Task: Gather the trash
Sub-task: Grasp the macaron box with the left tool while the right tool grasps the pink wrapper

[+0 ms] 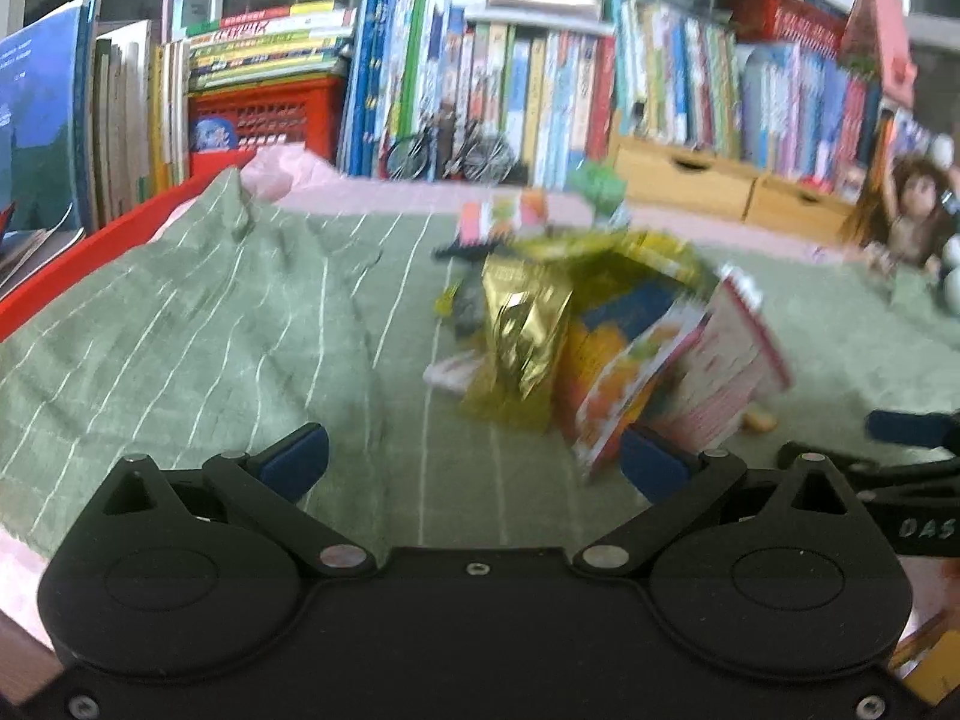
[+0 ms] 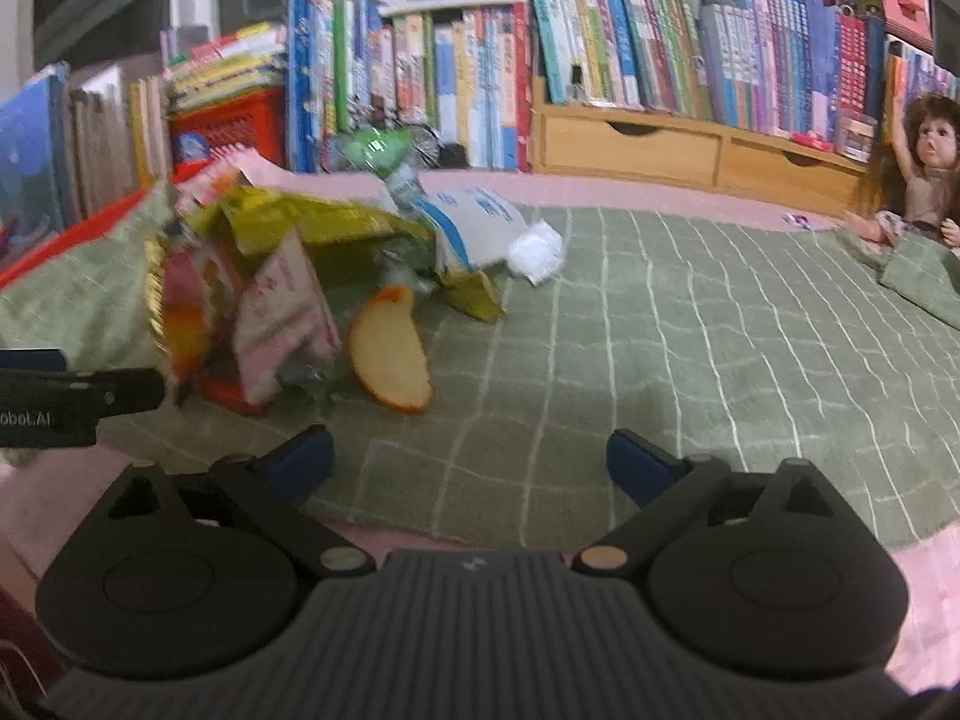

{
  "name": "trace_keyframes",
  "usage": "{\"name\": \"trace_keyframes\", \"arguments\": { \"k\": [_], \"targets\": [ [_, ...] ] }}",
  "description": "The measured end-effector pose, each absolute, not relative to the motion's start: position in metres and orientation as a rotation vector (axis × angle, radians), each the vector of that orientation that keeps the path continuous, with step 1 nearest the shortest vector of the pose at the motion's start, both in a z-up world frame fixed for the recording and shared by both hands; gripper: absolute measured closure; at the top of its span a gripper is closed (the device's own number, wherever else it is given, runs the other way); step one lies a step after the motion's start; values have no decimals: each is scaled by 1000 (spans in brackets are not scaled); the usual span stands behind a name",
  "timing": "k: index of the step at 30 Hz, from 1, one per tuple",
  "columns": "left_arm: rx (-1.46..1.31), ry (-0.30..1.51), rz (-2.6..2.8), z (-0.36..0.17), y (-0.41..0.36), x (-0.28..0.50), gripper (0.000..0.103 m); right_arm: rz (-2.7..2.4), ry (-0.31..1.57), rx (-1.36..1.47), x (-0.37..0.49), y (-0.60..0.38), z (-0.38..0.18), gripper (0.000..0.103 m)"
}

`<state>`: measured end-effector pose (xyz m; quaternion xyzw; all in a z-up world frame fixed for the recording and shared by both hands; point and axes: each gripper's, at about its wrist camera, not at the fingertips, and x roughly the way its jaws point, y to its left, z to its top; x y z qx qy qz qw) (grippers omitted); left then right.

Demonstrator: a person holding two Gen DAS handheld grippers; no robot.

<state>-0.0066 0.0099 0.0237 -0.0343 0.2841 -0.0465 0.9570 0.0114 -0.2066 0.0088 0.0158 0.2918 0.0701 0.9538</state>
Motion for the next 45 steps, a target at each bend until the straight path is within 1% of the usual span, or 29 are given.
{"name": "trace_keyframes", "arguments": {
  "k": [2, 4, 6, 8, 9, 11, 12, 13, 20, 21, 22, 23, 24, 25, 26, 27, 34, 40, 45],
  "targets": [
    [-79, 556, -119, 34, 10, -8, 5, 162, 579, 31, 12, -206, 15, 7],
    [-89, 543, -151, 43, 9, -8, 10, 171, 572, 25, 13, -204, 20, 13],
    [-106, 536, -192, 50, 9, -10, 15, 191, 563, 28, 14, -203, 23, 17],
    [-127, 543, -231, 54, 9, -9, 28, 224, 541, 29, 12, -200, 24, 20],
    [-135, 546, -247, 55, 9, -9, 31, 239, 530, 25, 11, -197, 25, 23],
    [-136, 559, -267, 56, 8, -8, 43, 266, 518, 8, 10, -191, 26, 27],
    [-133, 564, -270, 56, 8, -8, 45, 276, 512, 0, 10, -187, 27, 30],
    [-129, 567, -276, 55, 8, -8, 48, 290, 506, -11, 11, -183, 28, 30],
    [-93, 556, -281, 56, 7, -10, 48, 322, 516, -75, 37, -157, 25, 30],
    [-85, 552, -281, 56, 6, -10, 47, 328, 530, -72, 42, -155, 23, 33],
    [-80, 547, -280, 56, 5, -10, 45, 338, 544, -63, 44, -154, 21, 44],
    [-79, 542, -282, 55, 5, -11, 43, 342, 558, -54, 46, -154, 19, 48],
    [-81, 535, -288, 55, 5, -11, 42, 345, 563, -46, 46, -154, 18, 50],
    [-82, 526, -294, 54, 5, -11, 39, 348, 554, -44, 43, -155, 18, 53],
    [-85, 514, -300, 53, 4, -12, 35, 348, 547, -48, 41, -155, 18, 54],
    [-86, 503, -302, 53, 4, -12, 34, 346, 536, -54, 37, -156, 19, 55],
    [-78, 495, -349, 51, -4, -11, 33, 308, 475, -89, 14, -173, 34, 54],
    [-10, 498, -369, 45, -24, -10, 41, 246, 473, -74, 7, -196, 37, 53],
    [76, 492, -339, 34, -43, 1, 41, 217, 484, -59, 3, -211, 33, 53]
  ]
}}
